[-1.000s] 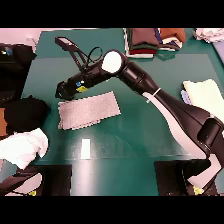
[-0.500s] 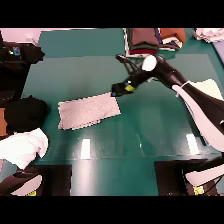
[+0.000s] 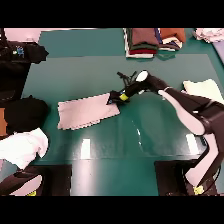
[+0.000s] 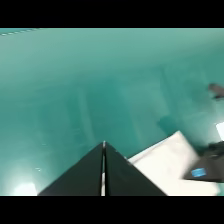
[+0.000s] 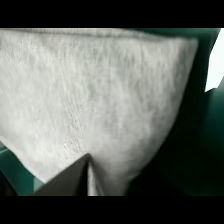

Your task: Fold the shirts.

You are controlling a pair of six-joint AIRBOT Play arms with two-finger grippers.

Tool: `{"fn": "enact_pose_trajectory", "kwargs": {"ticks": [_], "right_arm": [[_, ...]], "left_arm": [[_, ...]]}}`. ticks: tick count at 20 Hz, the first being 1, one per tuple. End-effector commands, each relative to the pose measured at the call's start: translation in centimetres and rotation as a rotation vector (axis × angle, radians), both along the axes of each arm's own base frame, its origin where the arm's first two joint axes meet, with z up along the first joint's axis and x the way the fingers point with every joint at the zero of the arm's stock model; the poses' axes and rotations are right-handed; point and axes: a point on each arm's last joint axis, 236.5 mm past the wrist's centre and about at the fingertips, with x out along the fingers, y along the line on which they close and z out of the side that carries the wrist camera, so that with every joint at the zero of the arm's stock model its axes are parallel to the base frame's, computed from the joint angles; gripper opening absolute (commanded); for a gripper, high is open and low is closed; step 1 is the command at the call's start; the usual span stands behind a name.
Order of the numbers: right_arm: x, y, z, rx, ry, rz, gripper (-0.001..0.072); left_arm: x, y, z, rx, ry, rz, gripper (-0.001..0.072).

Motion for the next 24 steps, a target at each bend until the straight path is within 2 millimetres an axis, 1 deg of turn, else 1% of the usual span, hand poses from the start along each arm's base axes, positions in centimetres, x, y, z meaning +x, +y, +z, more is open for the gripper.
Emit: {"fn": "enact_pose_trajectory", "kwargs": {"ticks": [1, 2, 3, 4, 5, 6, 7, 8, 9, 10, 11, 12, 13, 15, 16, 18, 19, 21, 22, 24], "right_arm": [[0.5, 4.9, 0.4, 0.064, -0.067, 0.047, 0.002], [1.4, 5.3, 1.4, 0.074, -0.105, 0.048, 0.0011], [2.7, 5.3, 2.9, 0.086, -0.15, 0.042, 0.0011], [4.0, 4.5, 4.3, 0.08, -0.197, 0.038, 0.0011], [5.7, 2.9, 6.0, 0.063, -0.248, 0.023, 0.0011], [7.2, 0.9, 7.6, 0.04, -0.292, -0.006, 0.0011], [8.9, -2.1, 9.3, 0.006, -0.343, -0.039, 0.0011], [10.3, -5.7, 11.0, -0.037, -0.383, -0.072, 0.0011], [11.3, -9.6, 12.2, -0.092, -0.403, -0.111, 0.0011], [12.0, -13.7, 13.4, -0.152, -0.412, -0.158, 0.0011], [12.4, -18.4, 14.7, -0.219, -0.424, -0.208, 0.0011], [12.5, -22.8, 15.8, -0.281, -0.429, -0.266, 0.0012], [12.4, -27.5, 17.1, -0.34, -0.432, -0.336, 0.0011], [11.4, -35.7, 19.4, -0.42, -0.433, -0.478, 0.0011], [10.5, -39.3, 20.1, -0.442, -0.43, -0.563, 0.0011], [8.5, -45.5, 20.4, -0.476, -0.419, -0.725, 0.0011], [7.3, -48.3, 20.1, -0.487, -0.405, -0.811, 0.0011], [4.9, -52.8, 19.6, -0.509, -0.392, -0.952, 0.0011], [3.8, -54.6, 19.7, -0.52, -0.401, -1.012, 0.0011], [2.4, -56.9, 20.6, -0.532, -0.427, -1.093, 0.0011]], "left_arm": [[-0.1, -0.2, 0.1, -0.011, 0.0, -0.005, 0.0018], [-0.1, -0.2, 0.1, -0.011, 0.0, -0.005, 0.0018], [-0.2, -0.6, 0.1, -0.004, -0.001, -0.015, 0.0018], [-0.4, -1.5, 0.1, -0.002, -0.001, -0.035, 0.0018], [-0.8, -2.7, 0.1, 0.0, -0.003, -0.063, 0.0018], [-1.2, -4.0, 0.1, -0.001, -0.005, -0.094, 0.0018], [-1.8, -5.5, 0.1, -0.001, -0.007, -0.13, 0.0018], [-2.2, -6.7, 0.2, -0.002, -0.011, -0.161, 0.0018], [-2.7, -7.9, 0.3, -0.004, -0.014, -0.189, 0.0018], [-3.2, -9.0, 0.3, -0.005, -0.016, -0.216, 0.0018], [-3.6, -9.8, 0.5, -0.007, -0.022, -0.235, 0.0018], [-3.8, -10.4, 0.6, -0.011, -0.029, -0.246, 0.0018], [-3.9, -10.8, 0.8, -0.016, -0.038, -0.255, 0.0018], [-3.8, -11.2, 1.2, -0.026, -0.055, -0.258, 0.0019], [-3.8, -11.3, 1.4, -0.036, -0.058, -0.255, 0.0019], [-3.6, -11.3, 1.6, -0.044, -0.064, -0.25, 0.0019], [-3.5, -11.3, 1.7, -0.053, -0.065, -0.243, 0.0019], [-3.5, -11.3, 1.8, -0.065, -0.065, -0.234, 0.0019], [-3.5, -11.3, 1.8, -0.065, -0.065, -0.234, 0.0019], [-3.4, -11.3, 1.9, -0.066, -0.067, -0.234, 0.0019]]}}
